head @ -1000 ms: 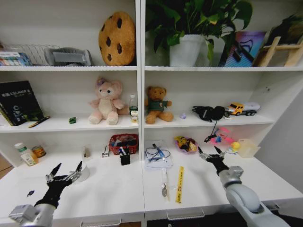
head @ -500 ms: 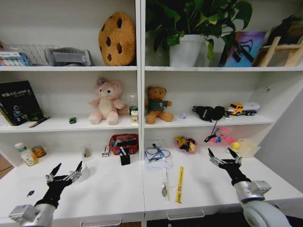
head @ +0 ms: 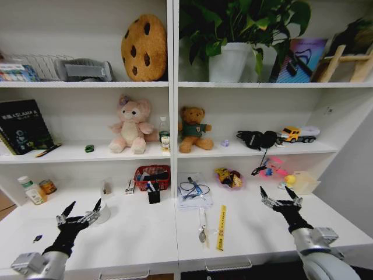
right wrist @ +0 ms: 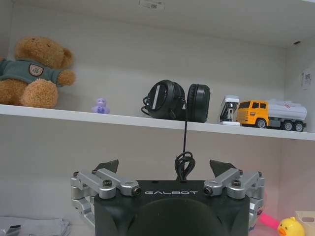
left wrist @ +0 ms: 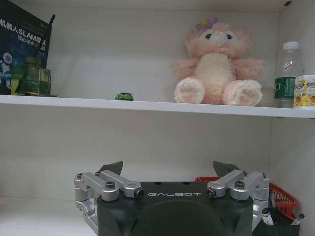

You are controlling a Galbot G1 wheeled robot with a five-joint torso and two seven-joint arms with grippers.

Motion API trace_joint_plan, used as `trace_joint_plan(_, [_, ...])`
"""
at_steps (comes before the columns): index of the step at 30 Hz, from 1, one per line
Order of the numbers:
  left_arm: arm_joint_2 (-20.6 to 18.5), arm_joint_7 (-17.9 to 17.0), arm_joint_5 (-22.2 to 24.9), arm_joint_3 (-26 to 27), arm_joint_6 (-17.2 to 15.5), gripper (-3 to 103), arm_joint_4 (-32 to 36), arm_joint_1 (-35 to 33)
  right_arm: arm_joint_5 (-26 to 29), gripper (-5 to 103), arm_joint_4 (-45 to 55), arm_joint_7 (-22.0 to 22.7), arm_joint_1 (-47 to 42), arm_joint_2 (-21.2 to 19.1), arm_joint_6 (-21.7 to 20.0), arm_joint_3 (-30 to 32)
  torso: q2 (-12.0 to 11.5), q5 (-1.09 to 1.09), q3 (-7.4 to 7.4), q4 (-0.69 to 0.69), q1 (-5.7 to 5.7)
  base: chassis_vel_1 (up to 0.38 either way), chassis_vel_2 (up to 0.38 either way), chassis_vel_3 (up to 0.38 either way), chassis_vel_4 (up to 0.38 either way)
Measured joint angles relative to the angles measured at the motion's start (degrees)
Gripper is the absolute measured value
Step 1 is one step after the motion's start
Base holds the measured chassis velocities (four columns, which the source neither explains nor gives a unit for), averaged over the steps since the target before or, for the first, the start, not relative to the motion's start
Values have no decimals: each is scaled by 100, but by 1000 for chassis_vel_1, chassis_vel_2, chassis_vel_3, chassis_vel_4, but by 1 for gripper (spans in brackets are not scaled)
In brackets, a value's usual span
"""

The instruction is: Organize the objects on the table.

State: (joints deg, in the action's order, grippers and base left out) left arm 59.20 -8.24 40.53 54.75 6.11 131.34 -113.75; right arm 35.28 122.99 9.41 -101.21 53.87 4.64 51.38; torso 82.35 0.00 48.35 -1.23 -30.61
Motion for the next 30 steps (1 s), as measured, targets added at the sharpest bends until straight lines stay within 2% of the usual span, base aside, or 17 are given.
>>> trace_joint_plan(30, [0,0,0,0,0,100,0,0,26,100,-2,14,21,-8,-37,-7,0,0,0,0,0,0,0,0,0])
